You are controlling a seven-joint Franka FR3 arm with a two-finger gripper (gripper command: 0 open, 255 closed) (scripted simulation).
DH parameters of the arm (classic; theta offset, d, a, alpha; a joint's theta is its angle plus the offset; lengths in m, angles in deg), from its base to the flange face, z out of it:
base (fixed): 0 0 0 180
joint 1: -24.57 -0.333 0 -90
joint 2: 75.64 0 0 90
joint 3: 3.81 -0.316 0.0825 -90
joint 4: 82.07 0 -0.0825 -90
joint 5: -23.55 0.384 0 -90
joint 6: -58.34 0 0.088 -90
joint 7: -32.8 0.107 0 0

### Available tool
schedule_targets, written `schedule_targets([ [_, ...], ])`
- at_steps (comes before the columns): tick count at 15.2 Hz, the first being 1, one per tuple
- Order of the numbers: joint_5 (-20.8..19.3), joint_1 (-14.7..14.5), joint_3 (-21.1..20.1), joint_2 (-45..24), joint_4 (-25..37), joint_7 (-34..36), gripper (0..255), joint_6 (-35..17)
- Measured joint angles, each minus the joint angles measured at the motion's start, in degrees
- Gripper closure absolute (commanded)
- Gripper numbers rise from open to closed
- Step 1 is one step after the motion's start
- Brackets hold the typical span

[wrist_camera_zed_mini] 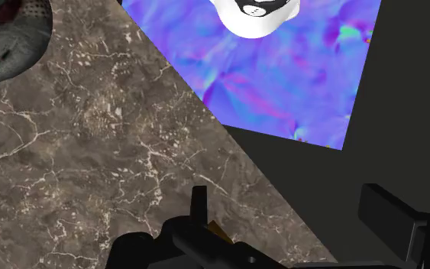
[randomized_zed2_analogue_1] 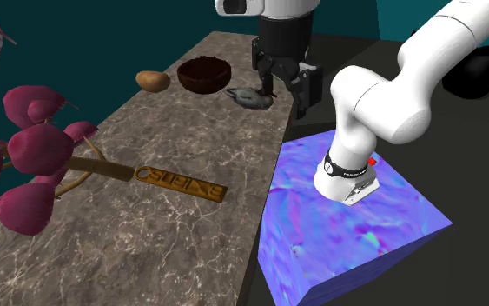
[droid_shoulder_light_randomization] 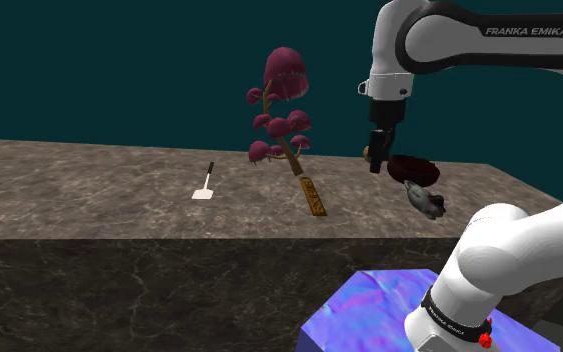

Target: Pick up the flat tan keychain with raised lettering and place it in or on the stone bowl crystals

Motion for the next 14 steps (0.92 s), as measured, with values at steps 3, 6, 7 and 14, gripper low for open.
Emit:
schedule_targets([
  [3,0.2,0.8,-0.2,-1.9,-0.3,1.6,0,-2.6],
  [6,1.3,2.2,-1.5,-5.9,-1.3,6.3,0,-8.5],
  [7,1.5,2.8,-1.7,-7.7,-1.2,7.7,0,-10.5],
  [14,1.8,7.0,-2.8,-19.5,-1.3,17.6,0,-25.0],
])
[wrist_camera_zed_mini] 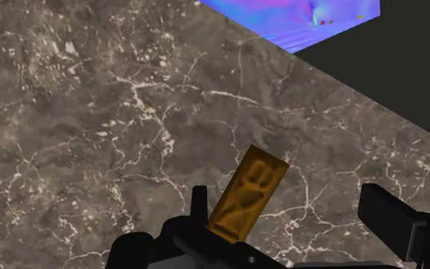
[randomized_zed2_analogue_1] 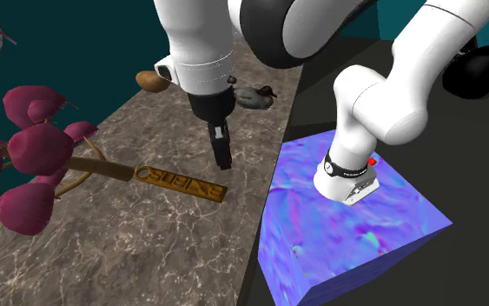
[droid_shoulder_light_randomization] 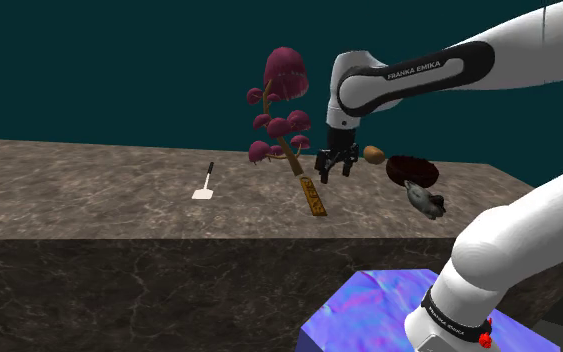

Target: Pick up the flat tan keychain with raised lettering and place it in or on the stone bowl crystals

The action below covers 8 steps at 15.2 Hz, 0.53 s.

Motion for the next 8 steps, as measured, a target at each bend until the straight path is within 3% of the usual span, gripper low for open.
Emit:
schedule_targets([
  [8,-1.2,4.1,-0.3,-15.5,4.2,11.7,0,-14.2],
])
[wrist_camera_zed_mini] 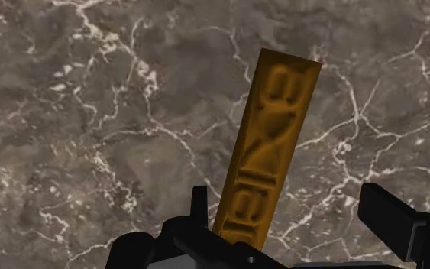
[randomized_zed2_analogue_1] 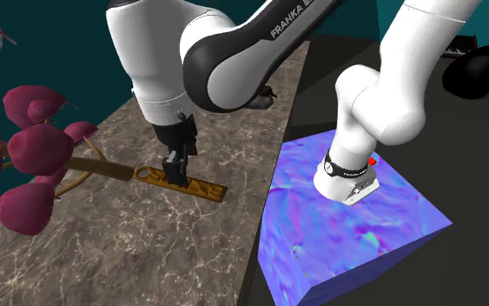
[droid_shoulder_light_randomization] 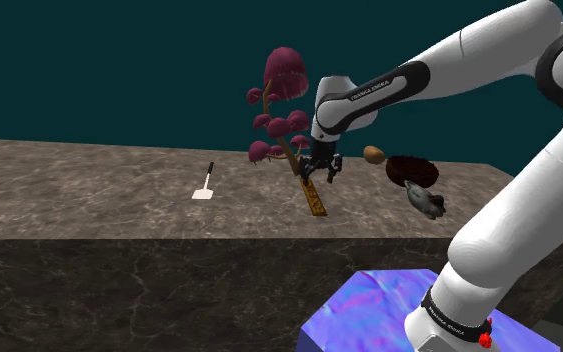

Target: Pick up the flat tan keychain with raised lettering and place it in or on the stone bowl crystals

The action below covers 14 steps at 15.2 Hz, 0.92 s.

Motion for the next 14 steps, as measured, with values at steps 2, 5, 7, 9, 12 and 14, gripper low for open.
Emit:
schedule_targets([
  [2,-0.7,1.1,0.5,-4.1,1.8,2.5,0,-3.0],
  [5,-1.1,1.7,0.9,-7.3,2.7,4.7,0,-5.9],
  [7,-1.3,1.8,0.9,-8.5,2.3,5.0,0,-7.6],
  [9,-1.5,1.8,0.9,-9.6,2.0,5.3,0,-9.0],
  [12,-1.7,1.8,0.9,-10.7,1.4,5.5,0,-10.7],
  [14,-1.7,1.8,0.9,-10.8,1.2,5.5,0,-11.0],
])
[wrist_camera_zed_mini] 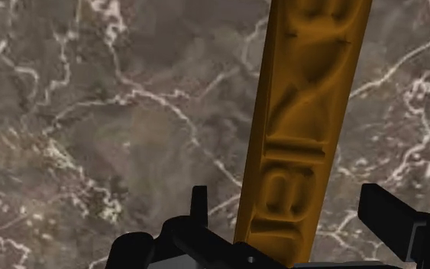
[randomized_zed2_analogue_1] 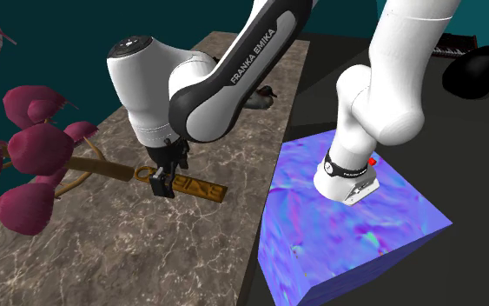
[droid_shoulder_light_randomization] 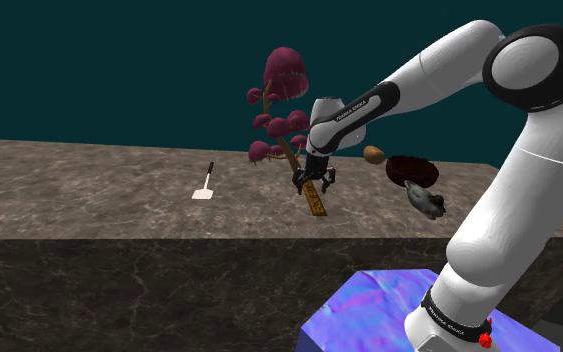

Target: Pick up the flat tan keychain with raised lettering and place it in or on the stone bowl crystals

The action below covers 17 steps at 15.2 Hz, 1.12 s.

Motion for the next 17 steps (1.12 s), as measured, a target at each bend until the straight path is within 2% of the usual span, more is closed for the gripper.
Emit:
schedule_targets([
  [3,0.0,0.0,0.0,0.0,0.0,0.0,0,-0.1],
  [4,0.0,0.0,0.0,0.0,0.0,0.0,255,-0.1],
  [14,0.1,-0.1,-0.1,0.2,0.2,-0.1,255,-0.1],
  [17,0.2,0.0,0.0,1.0,0.7,-0.2,255,1.6],
])
